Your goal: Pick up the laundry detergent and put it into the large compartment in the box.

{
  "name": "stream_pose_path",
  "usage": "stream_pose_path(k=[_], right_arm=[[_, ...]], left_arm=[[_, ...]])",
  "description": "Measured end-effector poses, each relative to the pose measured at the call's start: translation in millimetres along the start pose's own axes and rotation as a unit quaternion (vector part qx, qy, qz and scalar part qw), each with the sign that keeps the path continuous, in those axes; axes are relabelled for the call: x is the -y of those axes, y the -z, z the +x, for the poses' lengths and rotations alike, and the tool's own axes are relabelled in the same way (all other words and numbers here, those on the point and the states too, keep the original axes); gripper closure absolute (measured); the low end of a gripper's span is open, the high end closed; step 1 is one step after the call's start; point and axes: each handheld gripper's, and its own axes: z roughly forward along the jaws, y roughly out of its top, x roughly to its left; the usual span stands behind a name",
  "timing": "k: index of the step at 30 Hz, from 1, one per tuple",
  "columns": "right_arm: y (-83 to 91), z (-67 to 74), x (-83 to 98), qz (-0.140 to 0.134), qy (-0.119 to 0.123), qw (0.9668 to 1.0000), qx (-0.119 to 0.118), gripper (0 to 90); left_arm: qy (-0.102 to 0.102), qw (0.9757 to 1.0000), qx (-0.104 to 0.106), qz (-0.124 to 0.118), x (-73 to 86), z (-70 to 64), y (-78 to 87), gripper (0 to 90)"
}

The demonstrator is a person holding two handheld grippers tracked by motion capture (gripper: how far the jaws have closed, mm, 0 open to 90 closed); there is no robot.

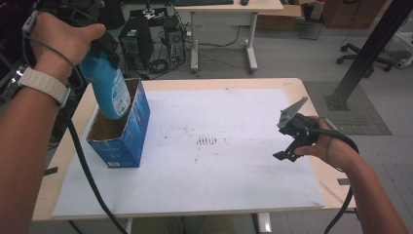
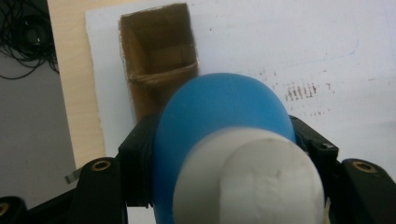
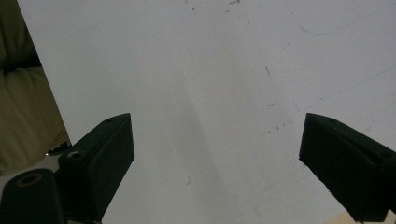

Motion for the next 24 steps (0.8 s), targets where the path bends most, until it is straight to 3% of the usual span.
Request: stream_pose_path(k=[10, 24], right_arm=[[0.2, -0.8, -0.8, 0.0, -0.001, 1.0, 0.001, 10.3], [-0.8, -0.5, -0.4, 0.002, -0.003, 1.0, 0.001, 10.3]], left_arm=[[0.011, 0.9999, -0.01, -0.001, 1.1, 11.6, -9.4, 37.3], [0.014, 0.9997, -0.016, 0.011, 4.3, 23.5, -38.0, 37.3]])
